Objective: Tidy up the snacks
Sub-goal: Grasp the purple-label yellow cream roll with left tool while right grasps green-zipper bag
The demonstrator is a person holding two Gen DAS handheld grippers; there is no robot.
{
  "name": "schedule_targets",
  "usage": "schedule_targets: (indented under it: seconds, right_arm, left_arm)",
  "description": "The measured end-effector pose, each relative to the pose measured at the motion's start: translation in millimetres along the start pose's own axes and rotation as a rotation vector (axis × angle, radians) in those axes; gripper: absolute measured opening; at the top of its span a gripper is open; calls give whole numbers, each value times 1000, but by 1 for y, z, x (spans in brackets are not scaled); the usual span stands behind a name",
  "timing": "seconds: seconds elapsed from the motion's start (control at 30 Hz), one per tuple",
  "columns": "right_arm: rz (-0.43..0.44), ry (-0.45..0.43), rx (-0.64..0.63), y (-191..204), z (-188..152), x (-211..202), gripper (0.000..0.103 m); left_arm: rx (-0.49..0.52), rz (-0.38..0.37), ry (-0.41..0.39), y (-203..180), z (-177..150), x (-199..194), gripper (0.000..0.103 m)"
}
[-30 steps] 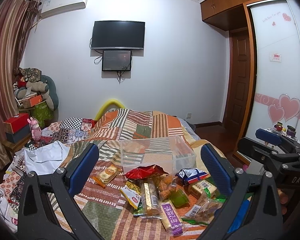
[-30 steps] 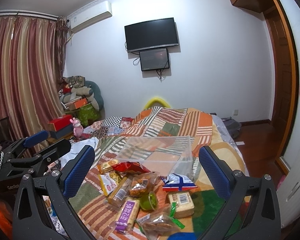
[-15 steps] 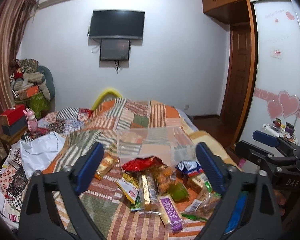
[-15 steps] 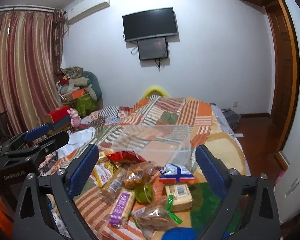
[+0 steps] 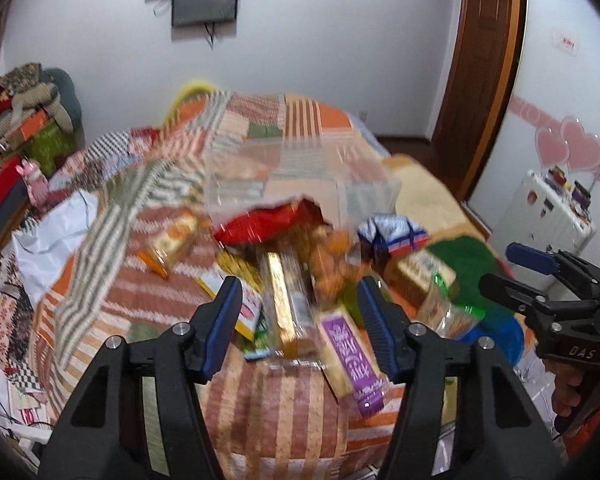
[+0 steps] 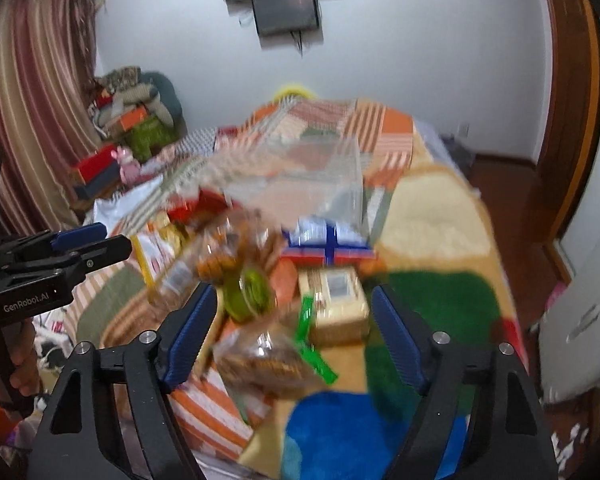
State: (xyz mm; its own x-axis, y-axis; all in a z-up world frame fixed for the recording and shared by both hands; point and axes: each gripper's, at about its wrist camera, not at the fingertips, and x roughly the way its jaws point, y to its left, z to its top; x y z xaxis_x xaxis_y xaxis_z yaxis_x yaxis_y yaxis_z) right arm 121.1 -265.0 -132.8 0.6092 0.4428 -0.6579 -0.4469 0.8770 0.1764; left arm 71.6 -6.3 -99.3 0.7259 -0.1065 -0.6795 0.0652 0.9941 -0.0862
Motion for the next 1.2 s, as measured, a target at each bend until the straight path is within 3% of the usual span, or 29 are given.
schedule_targets:
  seconds: [0.27, 0.47, 0.7, 0.97, 1.07, 1.2]
  right_arm:
    - [88, 122, 63, -5, -13, 18, 75]
    - [142, 184, 75, -3, -20, 36, 76]
    - [185, 239, 68, -2, -25, 49, 77]
    - [198, 215, 89, -12, -26, 43, 68]
    - [164, 187, 89, -16, -23, 35, 65]
    - [131, 162, 91, -23, -23, 25, 62]
  left_arm:
    - [-20, -79, 174, -7, -22, 47, 47]
    - [40, -99, 206, -26, -35, 55, 47]
    - [37, -103, 258, -28, -43, 67, 47]
    - [-1, -122, 285, -30, -41, 82, 51]
    - [-48, -147, 323, -28, -41, 97, 55]
    - [-50, -133, 313, -32, -38, 106, 56]
